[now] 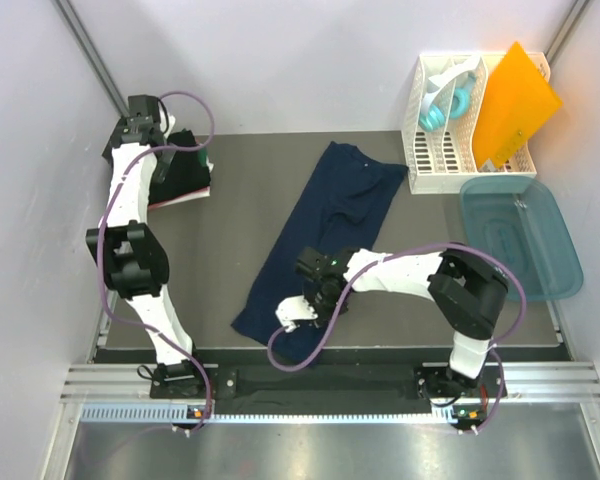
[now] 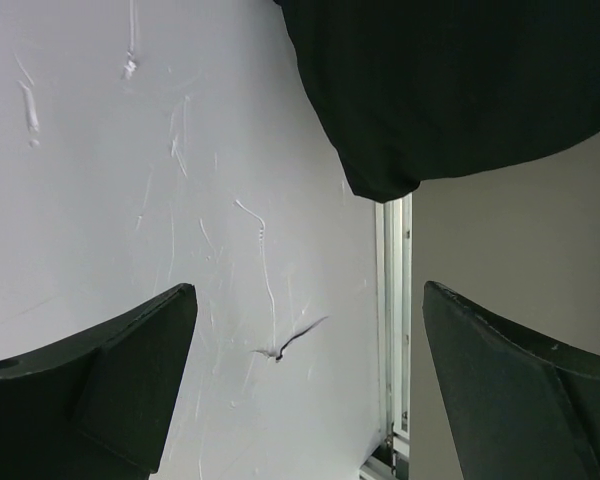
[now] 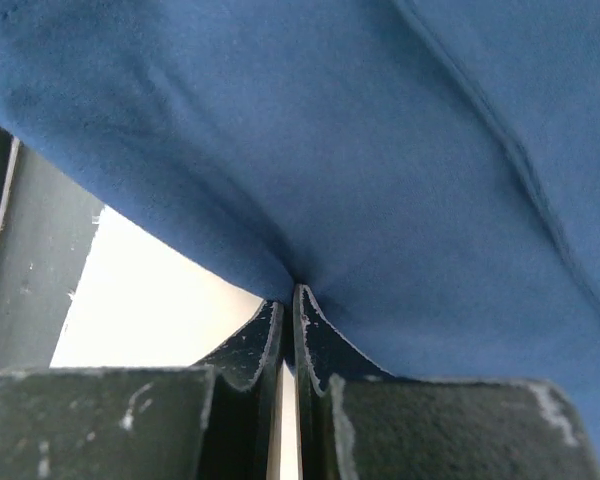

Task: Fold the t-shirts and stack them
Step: Rotate the tshirt 90 degrees

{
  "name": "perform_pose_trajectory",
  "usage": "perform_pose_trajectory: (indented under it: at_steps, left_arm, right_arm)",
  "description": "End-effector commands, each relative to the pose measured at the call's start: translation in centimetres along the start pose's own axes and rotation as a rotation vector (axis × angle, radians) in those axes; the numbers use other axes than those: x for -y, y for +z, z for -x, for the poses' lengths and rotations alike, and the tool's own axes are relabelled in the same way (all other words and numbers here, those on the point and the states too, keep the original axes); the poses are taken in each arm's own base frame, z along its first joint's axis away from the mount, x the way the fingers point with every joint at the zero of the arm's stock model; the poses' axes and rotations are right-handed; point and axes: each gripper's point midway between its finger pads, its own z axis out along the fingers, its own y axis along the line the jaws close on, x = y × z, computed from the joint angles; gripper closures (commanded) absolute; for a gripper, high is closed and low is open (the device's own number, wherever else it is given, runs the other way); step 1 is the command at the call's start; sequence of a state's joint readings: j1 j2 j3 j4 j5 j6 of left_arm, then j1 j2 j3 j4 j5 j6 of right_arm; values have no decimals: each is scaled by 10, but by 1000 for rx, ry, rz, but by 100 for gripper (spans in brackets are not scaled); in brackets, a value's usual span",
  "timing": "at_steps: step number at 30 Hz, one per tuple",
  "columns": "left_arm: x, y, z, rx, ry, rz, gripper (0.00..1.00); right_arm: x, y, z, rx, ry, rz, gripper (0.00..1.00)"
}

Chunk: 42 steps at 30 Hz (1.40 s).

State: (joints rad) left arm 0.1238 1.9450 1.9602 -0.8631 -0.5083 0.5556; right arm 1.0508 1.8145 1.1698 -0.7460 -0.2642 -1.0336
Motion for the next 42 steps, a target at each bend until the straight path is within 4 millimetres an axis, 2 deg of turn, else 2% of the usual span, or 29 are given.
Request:
perform_pose_trajectory:
  at_steps: [1, 3, 4, 6, 7, 10, 11, 14, 16, 17, 18, 19, 20, 21, 22, 24, 26, 27, 28, 29, 30, 31, 32, 33, 35, 36, 38, 39, 42]
  left_arm:
    - [-12, -18, 21, 67, -11, 24, 1]
    - [-12, -21, 25, 76, 8, 35, 1]
    - [-12, -21, 26, 77, 11, 40, 1]
    - [-12, -22, 28, 82, 25, 46, 1]
    - [-11, -23, 29, 85, 28, 45, 1]
    - [-10, -25, 30, 88, 37, 38, 1]
    - [-8, -25, 30, 91, 40, 30, 1]
    - [14, -29, 32, 136, 80, -72, 1]
    - [27, -39, 36, 181, 156, -116, 1]
    - [51, -38, 38, 206, 214, -166, 1]
    - [60, -41, 38, 228, 279, -187, 1]
    - [73, -54, 44, 273, 329, -214, 4]
    - [105, -58, 46, 323, 389, -294, 2]
    - [113, -68, 51, 372, 427, -313, 1]
    - [131, -72, 52, 399, 464, -359, 2]
    - [176, -84, 60, 467, 542, -481, 16]
    - [207, -100, 75, 516, 558, -560, 10]
    - [234, -97, 77, 515, 565, -656, 1]
    - [246, -100, 82, 522, 554, -699, 1]
    - [254, -112, 99, 563, 527, -742, 1]
    - [282, -106, 97, 542, 529, -848, 1]
    - [286, -115, 116, 586, 505, -877, 1]
    - [297, -116, 120, 580, 477, -932, 1]
    - [322, -101, 116, 534, 475, -1002, 1]
    - [336, -110, 131, 554, 407, -1105, 1]
    - [359, -96, 125, 511, 399, -1163, 3]
    - [375, -100, 131, 515, 360, -1252, 3]
    - [391, -86, 125, 480, 350, -1280, 5]
    - [414, -73, 124, 451, 300, -1329, 8]
  right_arm:
    - [-26, -13, -41, -66, 61, 70, 100]
    - [-31, -13, -51, -90, 79, 76, 100]
    - [-31, -14, -55, -95, 88, 73, 91]
    - [-27, -20, -53, -92, 97, 55, 58]
    - [-25, -23, -50, -84, 118, 41, 36]
    - [-11, -43, -36, -33, 173, -22, 12]
    - [-8, -51, -32, -19, 189, -39, 10]
    - [2, -71, -21, 18, 263, -82, 9]
    - [21, -92, -19, 48, 340, -148, 11]
    - [31, -101, -19, 55, 370, -187, 13]
    - [47, -118, -19, 64, 429, -253, 17]
    - [58, -130, -29, 65, 483, -293, 28]
    - [66, -141, -34, 72, 519, -326, 34]
    - [81, -161, -40, 77, 573, -404, 44]
    - [91, -177, -58, 71, 636, -465, 72]
    - [109, -219, -91, 73, 744, -607, 86]
    - [117, -252, -113, 56, 795, -705, 82]
    - [117, -267, -135, 38, 840, -746, 73]
    - [116, -277, -144, 29, 862, -768, 56]
    - [119, -294, -151, 34, 874, -810, 50]
    - [116, -306, -166, 28, 910, -837, 45]
    - [113, -313, -172, 24, 931, -849, 39]
    - [112, -327, -179, 9, 954, -890, 38]
    - [108, -336, -190, 3, 991, -908, 37]
    - [99, -346, -195, 3, 1017, -922, 36]
    - [94, -350, -200, 0, 1033, -930, 36]
    - [84, -355, -201, -11, 1039, -933, 35]
    - [81, -357, -201, -14, 1039, -938, 35]
    - [73, -363, -200, -23, 1037, -952, 35]
